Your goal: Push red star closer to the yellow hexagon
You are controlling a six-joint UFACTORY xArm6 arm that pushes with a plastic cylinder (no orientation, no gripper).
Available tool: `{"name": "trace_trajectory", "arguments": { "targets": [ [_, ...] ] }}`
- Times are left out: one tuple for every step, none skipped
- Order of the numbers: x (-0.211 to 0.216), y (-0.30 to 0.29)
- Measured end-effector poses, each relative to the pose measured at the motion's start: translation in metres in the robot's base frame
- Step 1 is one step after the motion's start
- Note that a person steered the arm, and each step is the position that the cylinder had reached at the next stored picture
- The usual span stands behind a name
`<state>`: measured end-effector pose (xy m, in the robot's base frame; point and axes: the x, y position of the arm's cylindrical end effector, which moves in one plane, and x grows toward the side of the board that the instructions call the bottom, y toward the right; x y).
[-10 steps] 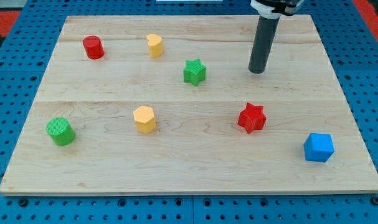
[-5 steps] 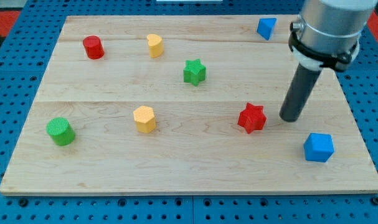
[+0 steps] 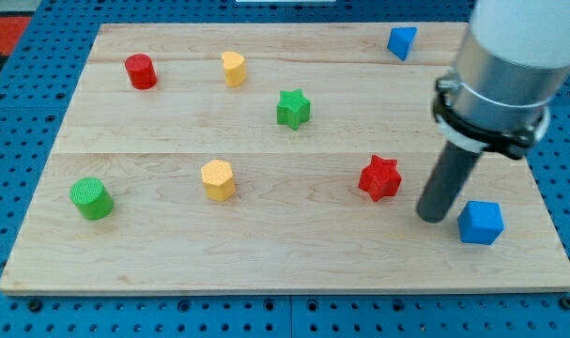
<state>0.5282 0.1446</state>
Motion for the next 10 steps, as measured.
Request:
{"name": "trace_trajectory", "arguments": {
  "targets": [
    [-0.014, -0.007],
    [-0.030, 0.000],
    [-0.036, -0.017],
    [-0.036, -0.031],
    [-0.036, -0.036],
    [-0.036, -0.037],
    [-0.036, -0.037],
    [-0.036, -0.038],
    [-0.036, -0.038],
    [-0.036, -0.039]
  ]
}}
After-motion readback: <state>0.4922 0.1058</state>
